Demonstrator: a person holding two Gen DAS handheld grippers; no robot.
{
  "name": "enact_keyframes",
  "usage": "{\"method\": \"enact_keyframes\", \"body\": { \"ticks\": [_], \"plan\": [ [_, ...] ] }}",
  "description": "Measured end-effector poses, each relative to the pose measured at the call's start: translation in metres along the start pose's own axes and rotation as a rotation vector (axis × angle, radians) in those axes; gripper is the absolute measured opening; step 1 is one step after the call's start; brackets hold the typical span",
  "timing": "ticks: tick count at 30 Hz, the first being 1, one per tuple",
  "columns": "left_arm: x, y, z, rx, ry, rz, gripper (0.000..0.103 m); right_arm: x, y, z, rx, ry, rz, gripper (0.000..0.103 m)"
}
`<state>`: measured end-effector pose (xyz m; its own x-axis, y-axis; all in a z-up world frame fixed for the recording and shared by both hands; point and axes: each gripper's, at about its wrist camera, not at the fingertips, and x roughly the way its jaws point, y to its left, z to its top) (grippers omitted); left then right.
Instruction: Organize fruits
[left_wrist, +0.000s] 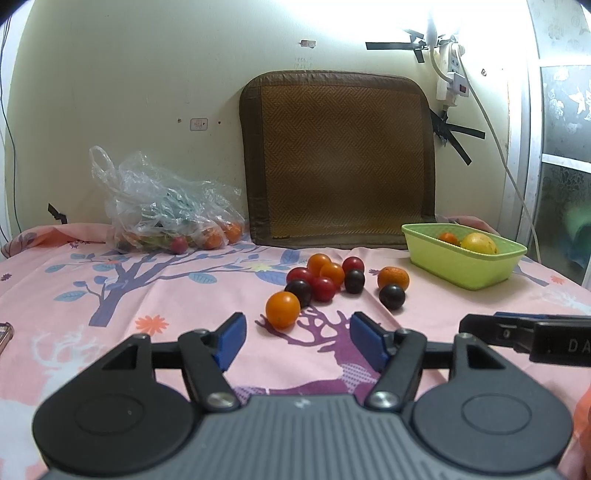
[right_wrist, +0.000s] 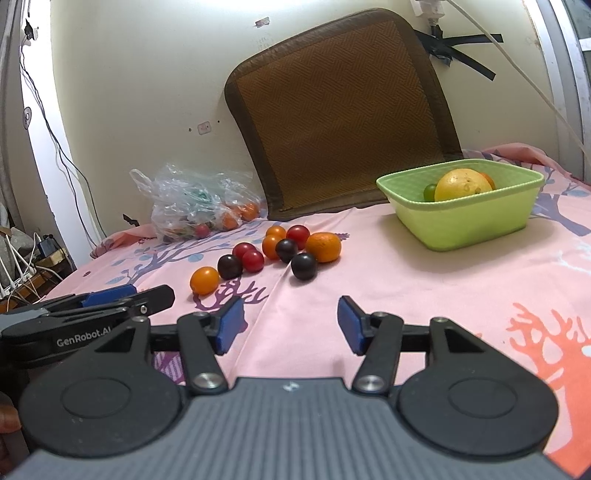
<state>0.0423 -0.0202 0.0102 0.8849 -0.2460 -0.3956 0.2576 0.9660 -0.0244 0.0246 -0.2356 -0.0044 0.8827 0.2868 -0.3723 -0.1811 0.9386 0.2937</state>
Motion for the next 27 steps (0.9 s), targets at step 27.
{"method": "enact_keyframes", "body": {
  "ticks": [27],
  "plan": [
    [0.0001,0.0009,0.0005,-0.018,-0.003,-0.005,0.064,-0.0006,0.0046,-0.0009,-0.003,-0.008,0.002,0.06]
  ]
}}
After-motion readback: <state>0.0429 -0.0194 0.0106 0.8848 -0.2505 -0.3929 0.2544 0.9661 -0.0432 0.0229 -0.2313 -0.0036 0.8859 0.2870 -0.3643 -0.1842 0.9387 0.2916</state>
